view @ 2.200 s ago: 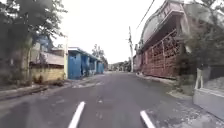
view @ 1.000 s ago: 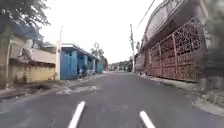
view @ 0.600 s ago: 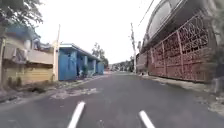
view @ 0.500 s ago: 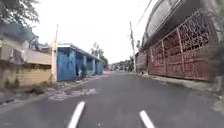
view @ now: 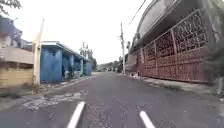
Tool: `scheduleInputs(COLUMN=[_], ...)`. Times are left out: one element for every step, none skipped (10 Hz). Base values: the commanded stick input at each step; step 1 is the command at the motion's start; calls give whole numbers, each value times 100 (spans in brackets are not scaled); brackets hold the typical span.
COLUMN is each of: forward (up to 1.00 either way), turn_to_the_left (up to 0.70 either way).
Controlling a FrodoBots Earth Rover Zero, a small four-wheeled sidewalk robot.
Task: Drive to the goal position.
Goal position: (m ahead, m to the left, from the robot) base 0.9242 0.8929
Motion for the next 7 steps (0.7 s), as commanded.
scheduleInputs(forward=[0,0,0,0,0,0,0], turn_to_the_left=[0,0,0,0,0,0,12])
